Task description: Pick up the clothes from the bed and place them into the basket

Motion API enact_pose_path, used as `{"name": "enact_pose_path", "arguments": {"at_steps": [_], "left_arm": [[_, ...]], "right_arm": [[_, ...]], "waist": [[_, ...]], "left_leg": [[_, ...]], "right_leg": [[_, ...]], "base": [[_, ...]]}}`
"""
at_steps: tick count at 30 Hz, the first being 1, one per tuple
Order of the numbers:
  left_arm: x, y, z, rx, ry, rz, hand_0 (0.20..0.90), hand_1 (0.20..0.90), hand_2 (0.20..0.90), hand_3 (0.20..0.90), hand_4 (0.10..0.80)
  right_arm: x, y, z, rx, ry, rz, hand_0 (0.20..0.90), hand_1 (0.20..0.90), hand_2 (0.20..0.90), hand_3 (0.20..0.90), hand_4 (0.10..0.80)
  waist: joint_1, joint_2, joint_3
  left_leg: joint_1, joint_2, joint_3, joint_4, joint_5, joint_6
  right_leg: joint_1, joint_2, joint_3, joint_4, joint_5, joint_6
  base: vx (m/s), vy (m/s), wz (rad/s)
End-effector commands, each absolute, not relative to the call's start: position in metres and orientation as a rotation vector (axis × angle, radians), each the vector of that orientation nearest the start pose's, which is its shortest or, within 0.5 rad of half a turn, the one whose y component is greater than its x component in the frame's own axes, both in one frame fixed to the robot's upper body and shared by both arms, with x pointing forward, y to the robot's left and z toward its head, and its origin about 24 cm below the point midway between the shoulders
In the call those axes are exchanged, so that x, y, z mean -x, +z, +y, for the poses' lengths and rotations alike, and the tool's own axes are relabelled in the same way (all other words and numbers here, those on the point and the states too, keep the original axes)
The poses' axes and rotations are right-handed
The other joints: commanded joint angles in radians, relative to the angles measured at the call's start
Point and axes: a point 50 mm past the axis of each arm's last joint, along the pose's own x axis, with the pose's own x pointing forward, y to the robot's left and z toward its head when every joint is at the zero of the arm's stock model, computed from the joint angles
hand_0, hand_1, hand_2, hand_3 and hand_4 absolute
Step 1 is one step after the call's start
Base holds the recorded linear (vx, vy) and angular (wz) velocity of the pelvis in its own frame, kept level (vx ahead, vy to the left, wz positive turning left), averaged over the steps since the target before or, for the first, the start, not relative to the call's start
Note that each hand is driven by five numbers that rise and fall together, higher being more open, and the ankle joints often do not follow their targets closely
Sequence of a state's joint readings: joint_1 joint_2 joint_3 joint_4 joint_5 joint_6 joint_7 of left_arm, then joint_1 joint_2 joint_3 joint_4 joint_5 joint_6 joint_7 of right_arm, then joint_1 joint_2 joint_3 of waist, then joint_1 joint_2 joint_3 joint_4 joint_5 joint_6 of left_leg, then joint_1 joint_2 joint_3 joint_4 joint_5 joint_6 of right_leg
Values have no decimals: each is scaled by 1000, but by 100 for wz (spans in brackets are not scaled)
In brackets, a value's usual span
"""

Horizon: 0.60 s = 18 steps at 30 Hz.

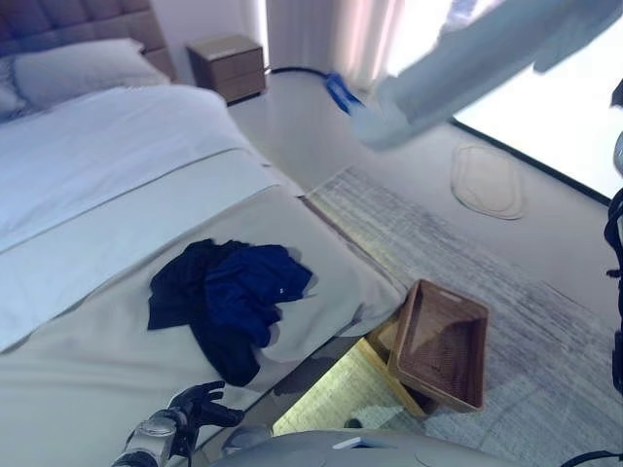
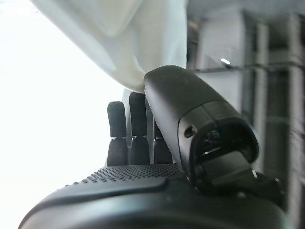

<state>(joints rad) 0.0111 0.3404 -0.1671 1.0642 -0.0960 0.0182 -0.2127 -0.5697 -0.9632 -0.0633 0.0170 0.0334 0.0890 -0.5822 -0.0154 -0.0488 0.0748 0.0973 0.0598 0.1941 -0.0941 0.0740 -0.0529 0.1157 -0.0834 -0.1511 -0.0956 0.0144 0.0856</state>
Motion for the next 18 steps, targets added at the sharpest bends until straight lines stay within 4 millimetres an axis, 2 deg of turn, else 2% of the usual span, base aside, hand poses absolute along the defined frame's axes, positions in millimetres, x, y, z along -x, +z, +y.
{"name": "enact_pose_path", "arguments": {"at_steps": [1, 4, 7, 10, 15, 18], "left_arm": [[-122, -143, 249, -267, -202, 1143, 900, 900, 900, 900, 800], [-120, -143, 248, -283, -224, 1154, 900, 900, 900, 900, 800], [-121, -143, 246, -294, -235, 1156, 900, 900, 900, 900, 800], [-131, -140, 244, -306, -241, 1124, 900, 900, 900, 900, 800], [-179, -121, 238, -307, -220, 964, 900, 900, 900, 900, 800], [-196, -112, 233, -294, -217, 890, 900, 900, 900, 900, 800]], "right_arm": [[-286, 315, -281, 863, -593, -791, 300, 300, 300, 200, 100], [-300, 283, -281, 940, -495, -610, 300, 300, 300, 200, 100], [-308, 261, -286, 961, -459, -505, 300, 300, 300, 200, 100], [-318, 246, -291, 995, -452, -423, 300, 300, 300, 200, 100], [-338, 255, -298, 1077, -501, -329, 300, 300, 300, 200, 100], [-344, 257, -305, 1118, -551, -280, 300, 300, 300, 200, 100]], "waist": [[35, 0, -26], [22, 6, -13], [13, 14, 4], [9, 30, 39], [3, 75, 171], [1, 99, 227]], "left_leg": [[28, -50, -21, 42, -159, 59], [29, -40, -3, 47, -161, 59], [20, -32, 3, 54, -159, 57], [-19, -24, -3, 69, -150, 51], [-155, -18, -30, 118, -119, 31], [-215, -15, -39, 147, -107, 23]], "right_leg": [[-27, 4, -58, 107, -65, -1], [-35, 9, -52, 113, -67, -8], [-48, 14, -47, 121, -70, -15], [-86, 15, -50, 133, -71, -23], [-213, 12, -55, 185, -74, -44], [-267, 8, -57, 208, -74, -53]], "base": [[11, -151, -42], [14, -160, -24], [-7, -163, -7], [-109, -184, -2], [-314, -160, -5], [-211, -116, -1]]}}
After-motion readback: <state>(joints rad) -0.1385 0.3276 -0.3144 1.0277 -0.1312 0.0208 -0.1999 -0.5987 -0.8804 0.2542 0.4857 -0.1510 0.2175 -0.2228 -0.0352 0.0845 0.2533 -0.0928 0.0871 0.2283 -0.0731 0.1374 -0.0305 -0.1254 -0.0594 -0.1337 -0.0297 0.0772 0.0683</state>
